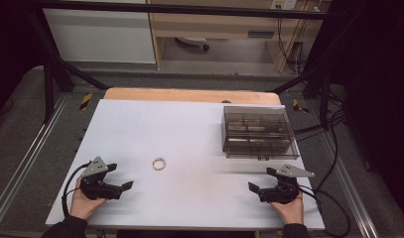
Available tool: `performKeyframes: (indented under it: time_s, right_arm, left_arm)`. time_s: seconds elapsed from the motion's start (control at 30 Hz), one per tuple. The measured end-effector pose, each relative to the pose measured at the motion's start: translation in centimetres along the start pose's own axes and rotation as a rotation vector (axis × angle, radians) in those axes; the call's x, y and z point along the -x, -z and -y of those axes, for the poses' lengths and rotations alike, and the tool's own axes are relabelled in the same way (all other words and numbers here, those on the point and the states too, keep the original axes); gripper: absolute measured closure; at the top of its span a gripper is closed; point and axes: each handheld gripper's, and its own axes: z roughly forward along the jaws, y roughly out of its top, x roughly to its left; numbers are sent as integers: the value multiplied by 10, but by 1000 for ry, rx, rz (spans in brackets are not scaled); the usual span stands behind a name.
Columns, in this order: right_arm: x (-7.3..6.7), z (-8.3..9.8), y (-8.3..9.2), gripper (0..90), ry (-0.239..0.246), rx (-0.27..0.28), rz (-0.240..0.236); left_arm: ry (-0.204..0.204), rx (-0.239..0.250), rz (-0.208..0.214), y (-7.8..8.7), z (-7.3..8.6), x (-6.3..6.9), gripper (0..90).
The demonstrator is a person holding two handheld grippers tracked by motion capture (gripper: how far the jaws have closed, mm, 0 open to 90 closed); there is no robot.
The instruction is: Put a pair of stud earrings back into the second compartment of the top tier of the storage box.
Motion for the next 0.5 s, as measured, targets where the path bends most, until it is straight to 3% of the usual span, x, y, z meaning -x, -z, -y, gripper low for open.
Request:
performKeyframes:
  time_s: [0.5]
  right_arm:
    - [0, 0, 0, 5, 1, -4, -7]
  left_arm:
    - [-3, -15, 0, -4, -4, 2, 45]
